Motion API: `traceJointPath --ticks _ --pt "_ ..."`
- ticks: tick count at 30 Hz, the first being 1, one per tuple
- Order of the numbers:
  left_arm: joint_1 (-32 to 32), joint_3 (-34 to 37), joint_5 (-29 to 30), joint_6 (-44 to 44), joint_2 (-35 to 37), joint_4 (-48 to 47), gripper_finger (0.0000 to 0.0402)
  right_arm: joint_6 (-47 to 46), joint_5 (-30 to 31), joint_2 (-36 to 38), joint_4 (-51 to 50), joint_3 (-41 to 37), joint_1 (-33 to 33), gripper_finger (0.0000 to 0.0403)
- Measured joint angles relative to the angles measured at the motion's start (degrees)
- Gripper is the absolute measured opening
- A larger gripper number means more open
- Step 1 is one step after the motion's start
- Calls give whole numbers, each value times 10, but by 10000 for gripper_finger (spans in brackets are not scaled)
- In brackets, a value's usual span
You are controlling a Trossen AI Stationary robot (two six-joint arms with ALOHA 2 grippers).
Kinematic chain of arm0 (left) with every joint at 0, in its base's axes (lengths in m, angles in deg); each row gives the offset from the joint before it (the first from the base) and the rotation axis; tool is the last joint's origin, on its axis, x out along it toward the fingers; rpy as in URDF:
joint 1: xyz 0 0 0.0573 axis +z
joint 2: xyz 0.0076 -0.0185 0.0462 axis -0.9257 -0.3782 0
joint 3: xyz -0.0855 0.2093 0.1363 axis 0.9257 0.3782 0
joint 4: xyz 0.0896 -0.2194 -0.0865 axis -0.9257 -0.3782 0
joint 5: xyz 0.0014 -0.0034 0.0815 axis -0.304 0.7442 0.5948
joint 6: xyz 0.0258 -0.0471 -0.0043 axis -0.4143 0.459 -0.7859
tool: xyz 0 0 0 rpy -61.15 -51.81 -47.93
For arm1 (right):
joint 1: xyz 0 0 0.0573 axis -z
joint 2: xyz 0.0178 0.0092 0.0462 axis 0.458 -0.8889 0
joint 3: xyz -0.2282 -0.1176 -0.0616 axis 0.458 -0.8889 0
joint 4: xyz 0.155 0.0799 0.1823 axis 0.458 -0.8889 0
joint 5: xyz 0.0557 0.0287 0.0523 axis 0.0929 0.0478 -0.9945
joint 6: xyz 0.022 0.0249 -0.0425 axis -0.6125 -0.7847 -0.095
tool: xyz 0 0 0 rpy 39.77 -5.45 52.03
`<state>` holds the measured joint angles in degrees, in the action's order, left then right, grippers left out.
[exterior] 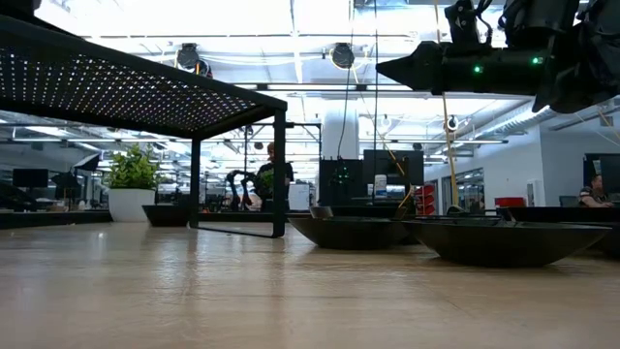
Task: Pick & Place Mini shaped plates
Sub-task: Put the distorted square plate on the shelf, then stack the distorted square plate on top of the distorted square plate on the shelf
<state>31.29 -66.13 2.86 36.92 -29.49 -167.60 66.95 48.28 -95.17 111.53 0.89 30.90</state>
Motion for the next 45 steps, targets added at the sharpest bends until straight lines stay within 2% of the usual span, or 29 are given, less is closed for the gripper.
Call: traceJointPath --ticks 3,7,10,15,21,26,31,36,40,42,45 --pt "0 11 -15 77 0 -13 3 0 0 0 0 0 0 210" --pt "0 14 -33 134 0 -62 5 0 0 0 0 0 0 210" --pt "0 14 -33 173 0 -71 21 0 0 0 0 0 0 210" --pt "0 15 -33 162 -2 -61 71 0 0 0 0 0 0 210" --pt "-1 15 -42 123 -2 -40 149 0 0 0 0 0 0 210" --pt "-1 15 -52 79 6 -36 196 -21 0 0 0 0 0 210" --pt "2 12 -11 87 26 -29 223 -32 0 0 0 0 0 210" --pt "5 -16 51 68 48 -7 231 -35 0 0 -1 2 0 210" --pt "4 -41 159 -2 58 19 226 -40 -14 0 -1 2 0 210" --pt "5 -42 234 -7 61 10 223 -40 -15 0 0 2 0 210" --pt "15 -41 292 8 62 10 217 -40 -15 0 0 2 0 210"
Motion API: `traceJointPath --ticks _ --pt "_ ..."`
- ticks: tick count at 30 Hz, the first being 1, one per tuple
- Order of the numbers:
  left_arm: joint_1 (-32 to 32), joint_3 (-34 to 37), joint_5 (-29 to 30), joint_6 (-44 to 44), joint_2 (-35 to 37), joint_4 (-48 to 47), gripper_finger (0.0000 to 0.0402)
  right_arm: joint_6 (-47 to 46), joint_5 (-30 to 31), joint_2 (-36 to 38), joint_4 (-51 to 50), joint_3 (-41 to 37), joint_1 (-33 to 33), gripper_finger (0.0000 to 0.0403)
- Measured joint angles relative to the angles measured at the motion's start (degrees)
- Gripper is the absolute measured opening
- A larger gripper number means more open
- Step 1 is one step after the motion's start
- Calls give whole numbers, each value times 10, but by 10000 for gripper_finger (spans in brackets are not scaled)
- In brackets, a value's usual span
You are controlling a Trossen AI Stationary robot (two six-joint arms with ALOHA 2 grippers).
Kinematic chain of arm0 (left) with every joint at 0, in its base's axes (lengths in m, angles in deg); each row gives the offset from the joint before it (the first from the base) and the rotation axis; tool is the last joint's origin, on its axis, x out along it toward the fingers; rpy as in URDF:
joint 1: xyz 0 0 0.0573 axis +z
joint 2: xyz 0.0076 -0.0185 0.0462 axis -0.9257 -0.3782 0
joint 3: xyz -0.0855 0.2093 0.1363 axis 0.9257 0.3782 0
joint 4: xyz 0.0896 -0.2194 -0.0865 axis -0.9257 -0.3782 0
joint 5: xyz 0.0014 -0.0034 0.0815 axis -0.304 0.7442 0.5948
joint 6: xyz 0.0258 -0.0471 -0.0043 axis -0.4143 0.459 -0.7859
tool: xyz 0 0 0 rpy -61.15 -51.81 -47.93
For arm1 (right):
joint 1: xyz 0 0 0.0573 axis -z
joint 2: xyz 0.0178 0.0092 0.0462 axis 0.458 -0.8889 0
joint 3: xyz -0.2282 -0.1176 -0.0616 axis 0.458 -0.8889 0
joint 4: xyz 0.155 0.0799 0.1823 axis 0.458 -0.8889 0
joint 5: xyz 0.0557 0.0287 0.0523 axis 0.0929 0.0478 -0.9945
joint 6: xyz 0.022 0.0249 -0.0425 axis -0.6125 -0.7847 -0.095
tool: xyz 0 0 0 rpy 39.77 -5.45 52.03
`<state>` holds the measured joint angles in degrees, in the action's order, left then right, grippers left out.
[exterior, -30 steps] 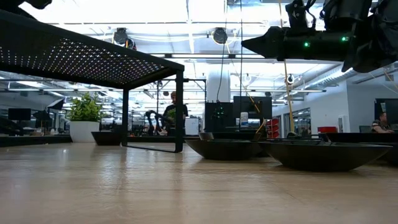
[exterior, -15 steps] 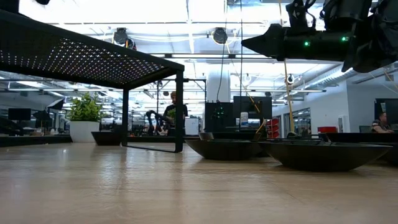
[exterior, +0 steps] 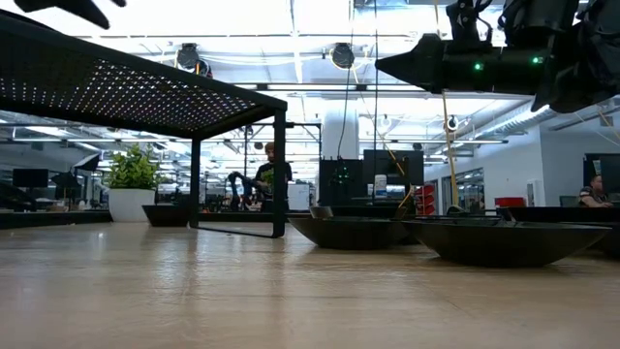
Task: Pick & Place Mini shaped plates
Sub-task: Stack the distorted square plate on top of the distorted square plate on the shelf
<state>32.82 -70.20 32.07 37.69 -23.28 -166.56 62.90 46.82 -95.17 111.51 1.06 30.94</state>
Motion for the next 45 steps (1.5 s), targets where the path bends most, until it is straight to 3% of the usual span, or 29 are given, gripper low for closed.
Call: traceJointPath --ticks 5,11,15,18,20,22,28,35,45 --pt "76 0 62 -68 0 0 207 0 0 0 0 0 0 210" --pt "269 0 21 -156 0 1 203 -1 0 0 0 4 0 210" --pt "439 0 -75 -275 0 30 202 -4 0 0 -3 4 0 210" --pt "564 1 -189 -387 -7 102 202 -4 0 0 -4 4 0 210" --pt "631 9 -271 -446 -23 154 202 -4 0 0 -4 4 1 210" --pt "676 17 -316 -483 -53 181 202 -2 0 0 -4 4 1 210" --pt "748 35 -325 -527 -185 190 202 7 0 0 -12 4 1 210" --pt "769 36 -382 -565 -311 197 202 12 0 0 -12 4 1 210" --pt "768 34 -427 -588 -380 238 202 12 0 0 -12 4 1 210"
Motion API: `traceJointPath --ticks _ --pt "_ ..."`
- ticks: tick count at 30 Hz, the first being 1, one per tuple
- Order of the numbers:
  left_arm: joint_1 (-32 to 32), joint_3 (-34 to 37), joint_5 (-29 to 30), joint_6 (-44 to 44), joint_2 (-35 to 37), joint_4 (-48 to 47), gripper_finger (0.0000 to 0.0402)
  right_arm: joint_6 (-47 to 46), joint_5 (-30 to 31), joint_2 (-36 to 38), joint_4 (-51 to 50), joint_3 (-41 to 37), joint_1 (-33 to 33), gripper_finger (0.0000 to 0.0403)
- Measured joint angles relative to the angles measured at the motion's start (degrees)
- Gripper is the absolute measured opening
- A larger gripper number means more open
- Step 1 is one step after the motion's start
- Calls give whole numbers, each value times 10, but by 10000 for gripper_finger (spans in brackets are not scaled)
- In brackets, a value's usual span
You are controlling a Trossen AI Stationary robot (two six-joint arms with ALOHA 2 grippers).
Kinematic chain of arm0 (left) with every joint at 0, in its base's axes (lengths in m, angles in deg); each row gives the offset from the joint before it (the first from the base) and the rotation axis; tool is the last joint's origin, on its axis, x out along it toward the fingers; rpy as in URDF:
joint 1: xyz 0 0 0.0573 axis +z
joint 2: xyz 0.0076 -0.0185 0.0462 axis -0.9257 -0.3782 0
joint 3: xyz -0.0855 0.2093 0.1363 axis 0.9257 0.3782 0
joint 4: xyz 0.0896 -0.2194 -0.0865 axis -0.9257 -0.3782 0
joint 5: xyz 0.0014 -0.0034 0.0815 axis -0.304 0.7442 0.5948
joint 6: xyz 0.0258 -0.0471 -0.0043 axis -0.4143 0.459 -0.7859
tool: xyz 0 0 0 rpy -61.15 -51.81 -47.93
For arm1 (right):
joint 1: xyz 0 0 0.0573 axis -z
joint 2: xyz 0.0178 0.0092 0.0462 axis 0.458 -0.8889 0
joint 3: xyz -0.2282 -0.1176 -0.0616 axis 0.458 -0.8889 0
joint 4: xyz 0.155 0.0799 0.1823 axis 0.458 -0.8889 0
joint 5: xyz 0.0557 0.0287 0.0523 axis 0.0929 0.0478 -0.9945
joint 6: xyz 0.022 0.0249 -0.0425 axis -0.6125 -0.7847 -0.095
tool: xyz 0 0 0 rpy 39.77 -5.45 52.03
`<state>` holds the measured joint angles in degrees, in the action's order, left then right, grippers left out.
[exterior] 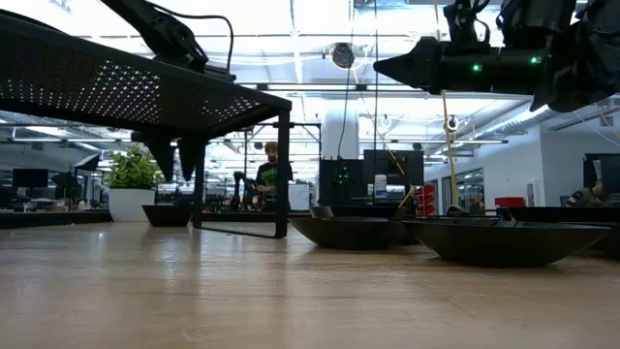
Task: Pick & Place Mini shaped plates
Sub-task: Stack the distorted square plate on top of the distorted square plate on the shelf
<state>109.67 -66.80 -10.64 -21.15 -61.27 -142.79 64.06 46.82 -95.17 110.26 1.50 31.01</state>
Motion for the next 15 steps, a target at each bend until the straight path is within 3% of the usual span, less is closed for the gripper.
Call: traceJointPath --ticks 9,15 --pt "0 2 -14 -14 17 31 202 1 0 0 0 0 0 210" --pt "0 4 37 -27 57 17 198 1 1 0 0 0 0 210"
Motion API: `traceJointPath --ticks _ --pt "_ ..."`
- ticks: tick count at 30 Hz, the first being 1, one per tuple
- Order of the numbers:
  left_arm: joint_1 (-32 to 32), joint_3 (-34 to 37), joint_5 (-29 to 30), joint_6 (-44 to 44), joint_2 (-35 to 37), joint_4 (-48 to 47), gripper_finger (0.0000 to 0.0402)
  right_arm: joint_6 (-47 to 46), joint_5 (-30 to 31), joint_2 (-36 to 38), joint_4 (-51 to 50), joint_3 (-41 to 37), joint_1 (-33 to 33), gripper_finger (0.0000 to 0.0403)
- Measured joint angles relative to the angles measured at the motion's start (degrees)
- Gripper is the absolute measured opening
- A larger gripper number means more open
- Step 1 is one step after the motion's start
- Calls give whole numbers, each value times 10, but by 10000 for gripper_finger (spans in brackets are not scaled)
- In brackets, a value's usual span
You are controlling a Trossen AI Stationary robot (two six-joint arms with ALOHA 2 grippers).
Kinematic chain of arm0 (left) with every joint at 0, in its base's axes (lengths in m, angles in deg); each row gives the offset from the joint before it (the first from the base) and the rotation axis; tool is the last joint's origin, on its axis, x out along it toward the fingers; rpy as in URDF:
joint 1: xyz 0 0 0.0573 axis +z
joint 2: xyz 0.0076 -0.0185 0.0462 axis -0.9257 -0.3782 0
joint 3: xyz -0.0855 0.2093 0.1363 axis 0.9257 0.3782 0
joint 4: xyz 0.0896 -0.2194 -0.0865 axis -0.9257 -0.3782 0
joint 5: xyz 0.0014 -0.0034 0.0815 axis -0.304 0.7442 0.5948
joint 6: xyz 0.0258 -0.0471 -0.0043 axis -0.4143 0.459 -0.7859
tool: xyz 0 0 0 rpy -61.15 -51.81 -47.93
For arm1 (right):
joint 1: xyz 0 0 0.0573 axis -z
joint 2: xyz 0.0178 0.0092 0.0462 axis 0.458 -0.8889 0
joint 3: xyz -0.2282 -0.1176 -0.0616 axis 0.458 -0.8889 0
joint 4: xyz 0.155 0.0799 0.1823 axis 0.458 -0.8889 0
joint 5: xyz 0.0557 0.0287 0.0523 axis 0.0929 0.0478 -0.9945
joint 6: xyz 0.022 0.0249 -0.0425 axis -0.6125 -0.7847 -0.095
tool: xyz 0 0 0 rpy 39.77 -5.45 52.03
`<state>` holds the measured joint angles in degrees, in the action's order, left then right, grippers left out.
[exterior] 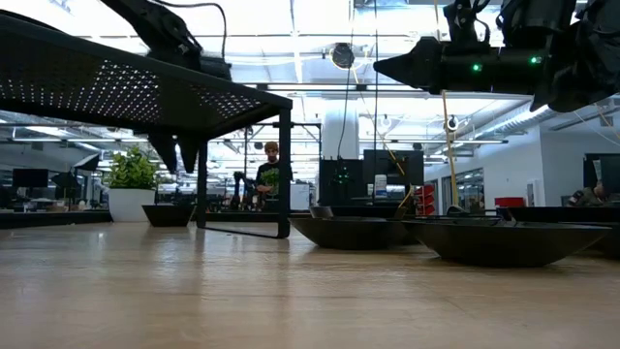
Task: Pick & Place Mini shaped plates
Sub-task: Stack the distorted square plate on top of the distorted square plate on the shelf
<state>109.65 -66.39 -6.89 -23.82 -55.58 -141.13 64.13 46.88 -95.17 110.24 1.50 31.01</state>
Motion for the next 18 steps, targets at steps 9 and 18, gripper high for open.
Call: traceJointPath --ticks 9,18 --pt "-10 -2 32 -2 167 -15 114 0 1 0 0 0 0 210" --pt "-86 -3 29 19 376 33 7 -145 -47 0 -231 80 104 202"
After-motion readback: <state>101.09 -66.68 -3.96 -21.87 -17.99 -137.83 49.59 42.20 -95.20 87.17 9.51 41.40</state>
